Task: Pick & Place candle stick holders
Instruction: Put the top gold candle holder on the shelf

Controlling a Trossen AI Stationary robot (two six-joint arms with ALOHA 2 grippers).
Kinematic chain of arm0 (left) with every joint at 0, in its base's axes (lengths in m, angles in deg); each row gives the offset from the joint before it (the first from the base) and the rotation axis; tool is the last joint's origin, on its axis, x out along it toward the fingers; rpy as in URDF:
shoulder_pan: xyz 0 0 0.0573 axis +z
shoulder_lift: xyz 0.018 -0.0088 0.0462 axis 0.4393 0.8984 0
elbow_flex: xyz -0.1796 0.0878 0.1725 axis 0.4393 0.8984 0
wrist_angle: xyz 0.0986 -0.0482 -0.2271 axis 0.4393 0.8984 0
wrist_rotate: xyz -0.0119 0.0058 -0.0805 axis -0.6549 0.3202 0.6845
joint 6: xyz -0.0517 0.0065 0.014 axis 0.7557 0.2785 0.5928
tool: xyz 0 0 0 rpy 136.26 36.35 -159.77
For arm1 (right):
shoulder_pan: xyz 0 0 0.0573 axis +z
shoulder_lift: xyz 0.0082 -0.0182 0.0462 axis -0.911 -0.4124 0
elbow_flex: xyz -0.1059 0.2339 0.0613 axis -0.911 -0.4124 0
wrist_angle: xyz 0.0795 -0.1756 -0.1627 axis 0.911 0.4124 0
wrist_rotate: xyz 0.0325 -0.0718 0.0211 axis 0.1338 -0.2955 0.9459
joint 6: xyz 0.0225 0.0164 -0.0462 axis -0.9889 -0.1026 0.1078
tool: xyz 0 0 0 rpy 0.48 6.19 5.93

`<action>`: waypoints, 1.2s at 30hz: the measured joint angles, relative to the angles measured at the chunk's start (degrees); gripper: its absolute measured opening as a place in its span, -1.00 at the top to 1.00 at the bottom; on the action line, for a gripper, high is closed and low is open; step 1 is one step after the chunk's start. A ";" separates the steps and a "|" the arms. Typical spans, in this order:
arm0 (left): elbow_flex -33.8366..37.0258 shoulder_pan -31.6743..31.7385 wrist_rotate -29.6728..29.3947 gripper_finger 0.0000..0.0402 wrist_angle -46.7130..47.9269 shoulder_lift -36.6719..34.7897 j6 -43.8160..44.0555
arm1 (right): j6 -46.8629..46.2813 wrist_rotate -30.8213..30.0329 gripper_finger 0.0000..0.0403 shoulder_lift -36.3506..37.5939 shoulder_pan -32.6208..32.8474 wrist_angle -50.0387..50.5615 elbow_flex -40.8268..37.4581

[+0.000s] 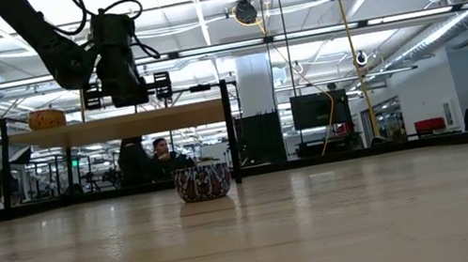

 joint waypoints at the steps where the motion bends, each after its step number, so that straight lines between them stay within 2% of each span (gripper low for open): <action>1: 0.00 0.16 0.18 0.95 0.37 -0.01 0.05 | 0.00 -0.02 -0.10 0.00 0.00 0.00 0.00; 21: -0.15 -0.12 0.04 0.94 2.78 -0.13 1.69 | -0.48 -0.09 -0.10 0.00 0.02 -0.39 0.00; 27: -0.05 -0.31 -0.71 0.85 3.89 -0.04 1.56 | -0.48 -0.11 -0.10 0.00 0.02 -0.55 0.00; 36: -0.04 -0.75 2.04 0.95 3.82 -0.04 -0.33 | -0.50 -0.11 -0.10 -0.02 0.02 -0.96 0.00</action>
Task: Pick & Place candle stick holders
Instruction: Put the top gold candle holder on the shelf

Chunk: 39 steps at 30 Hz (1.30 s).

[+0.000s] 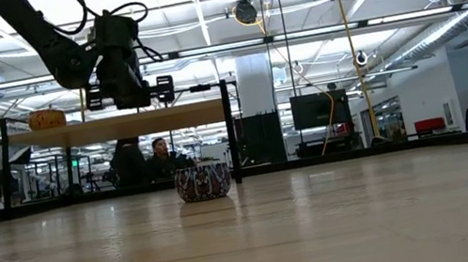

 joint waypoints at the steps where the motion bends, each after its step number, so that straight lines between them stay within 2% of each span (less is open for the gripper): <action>1: -0.08 -0.08 0.02 0.95 0.00 0.00 -0.09 | 0.00 -0.01 -0.10 0.00 0.00 -0.13 0.00; 13: -0.61 -0.44 -2.11 0.60 -0.03 -0.02 -2.65 | -1.08 -0.13 -0.10 0.00 0.00 -1.64 0.00; 20: -0.61 -1.41 -1.92 0.59 -0.74 -0.02 -2.68 | -1.51 -0.20 -0.10 0.00 0.00 -1.64 0.00; 29: -0.72 -3.39 -2.37 0.59 -4.56 -3.03 -10.27 | -2.04 -0.17 -0.10 0.00 0.00 -2.16 0.00; 39: -0.70 -3.74 -2.84 0.59 5.03 -11.86 -11.12 | -2.60 -0.04 -0.10 0.00 0.00 -2.47 0.00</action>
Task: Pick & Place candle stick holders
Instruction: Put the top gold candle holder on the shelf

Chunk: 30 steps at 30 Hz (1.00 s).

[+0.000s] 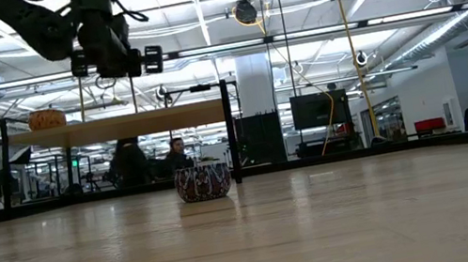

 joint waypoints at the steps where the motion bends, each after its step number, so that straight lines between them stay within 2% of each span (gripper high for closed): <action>1: 0.00 -0.02 0.13 0.59 1.84 -0.73 0.41 | 0.00 0.02 -0.10 0.00 0.00 0.00 0.00; 11: 0.02 0.14 4.03 0.59 10.44 -2.35 7.44 | 0.00 0.17 -0.10 0.02 0.00 -0.44 0.00; 25: 0.02 -0.23 8.31 0.59 9.55 -2.35 8.76 | -0.42 0.31 -0.10 0.02 0.00 -0.42 0.00; 30: 0.02 -0.13 8.21 0.59 9.72 -2.35 8.94 | -0.42 0.33 -0.10 0.02 0.00 -0.42 0.00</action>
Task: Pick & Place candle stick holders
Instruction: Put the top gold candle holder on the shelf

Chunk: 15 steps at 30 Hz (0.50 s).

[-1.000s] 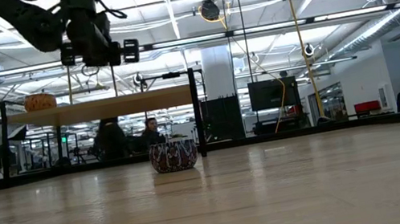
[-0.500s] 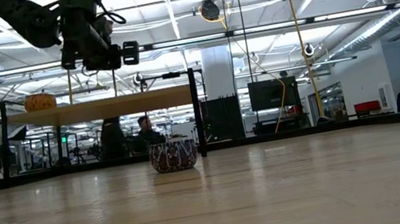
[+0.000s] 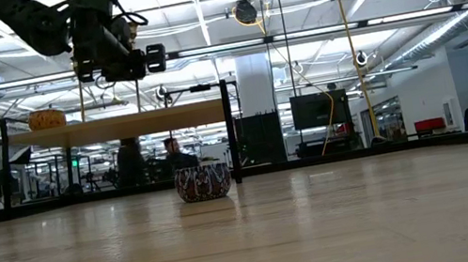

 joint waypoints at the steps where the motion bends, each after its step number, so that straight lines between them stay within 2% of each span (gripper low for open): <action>1: 0.00 0.01 -0.05 0.59 0.06 0.00 -0.03 | 0.00 0.00 -0.10 0.00 0.00 0.00 0.00; 15: 0.02 0.01 -0.48 0.53 0.19 0.00 -0.25 | 0.00 0.00 -0.10 0.00 0.00 0.02 0.00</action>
